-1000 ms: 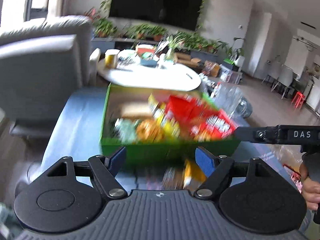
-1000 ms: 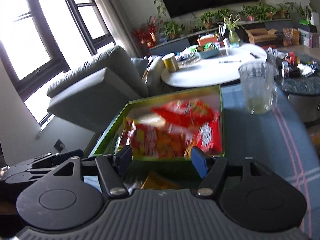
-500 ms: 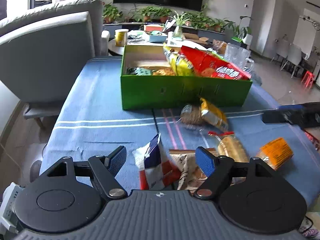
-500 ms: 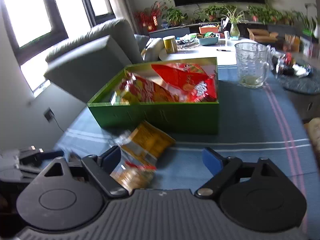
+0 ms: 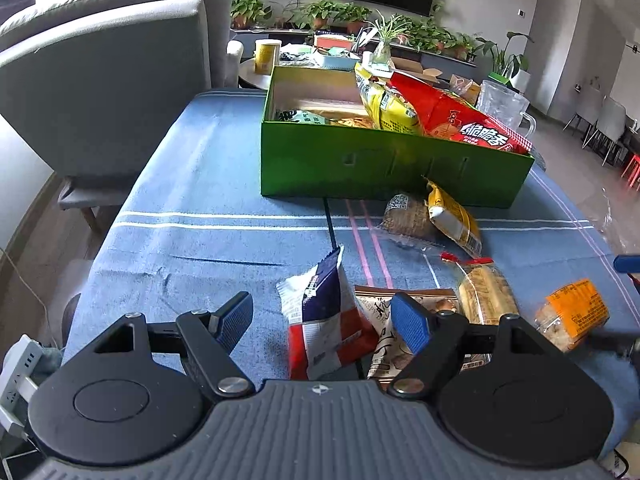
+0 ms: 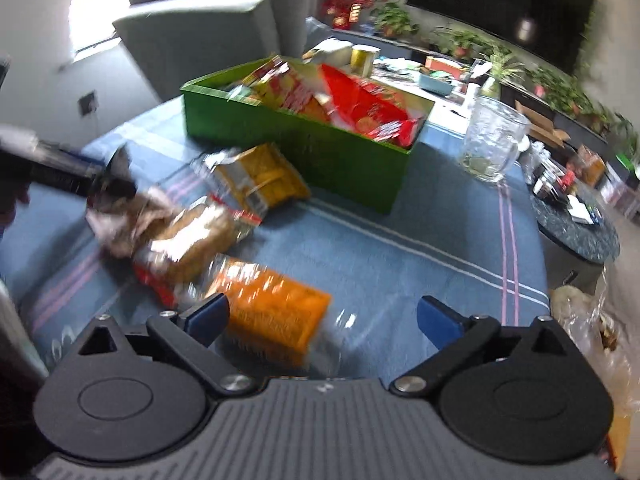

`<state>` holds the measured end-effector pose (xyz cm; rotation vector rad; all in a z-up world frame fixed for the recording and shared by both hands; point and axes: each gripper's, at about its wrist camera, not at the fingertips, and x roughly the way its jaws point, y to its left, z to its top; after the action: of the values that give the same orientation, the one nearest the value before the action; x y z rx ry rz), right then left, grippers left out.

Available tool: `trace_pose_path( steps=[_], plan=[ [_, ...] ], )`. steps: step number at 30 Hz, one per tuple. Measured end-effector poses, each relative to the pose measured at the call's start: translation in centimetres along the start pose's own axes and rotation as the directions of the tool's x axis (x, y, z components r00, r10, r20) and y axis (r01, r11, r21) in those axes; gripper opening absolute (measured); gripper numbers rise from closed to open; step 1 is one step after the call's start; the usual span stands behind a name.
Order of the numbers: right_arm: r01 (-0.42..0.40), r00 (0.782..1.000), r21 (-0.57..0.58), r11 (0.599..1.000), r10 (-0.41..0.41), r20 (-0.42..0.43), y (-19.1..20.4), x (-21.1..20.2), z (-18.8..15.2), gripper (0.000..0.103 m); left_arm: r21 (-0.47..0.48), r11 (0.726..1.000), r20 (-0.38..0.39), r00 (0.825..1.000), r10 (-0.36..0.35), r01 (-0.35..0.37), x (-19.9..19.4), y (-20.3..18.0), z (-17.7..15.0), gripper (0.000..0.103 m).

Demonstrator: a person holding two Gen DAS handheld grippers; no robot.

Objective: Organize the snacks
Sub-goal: 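Grasp the orange packaged snack with the right tool while the left tool grasps a white-blue-red bag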

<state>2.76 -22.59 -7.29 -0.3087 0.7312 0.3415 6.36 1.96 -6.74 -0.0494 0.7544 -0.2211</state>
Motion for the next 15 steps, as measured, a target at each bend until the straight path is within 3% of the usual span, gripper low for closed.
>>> trace_pose_path(
  steps=[5, 8, 15],
  plan=[
    [-0.012, 0.998, -0.094, 0.996, 0.006, -0.063, 1.4, 1.7, -0.4, 0.091, -0.001, 1.0, -0.008, 1.0, -0.009, 0.009, 0.1, -0.2, -0.2, 0.074],
    [-0.001, 0.999, -0.114, 0.993, -0.004, -0.051, 1.9, 2.8, 0.1, 0.091, -0.014, 1.0, -0.012, 1.0, -0.013, 0.012, 0.1, -0.1, -0.2, 0.074],
    [0.044, 0.998, 0.028, 0.999, -0.042, -0.045, 0.3, 5.7, 2.3, 0.091, -0.033, 0.999, -0.017, 1.0, -0.019, 0.019, 0.2, 0.1, -0.2, 0.074]
  ],
)
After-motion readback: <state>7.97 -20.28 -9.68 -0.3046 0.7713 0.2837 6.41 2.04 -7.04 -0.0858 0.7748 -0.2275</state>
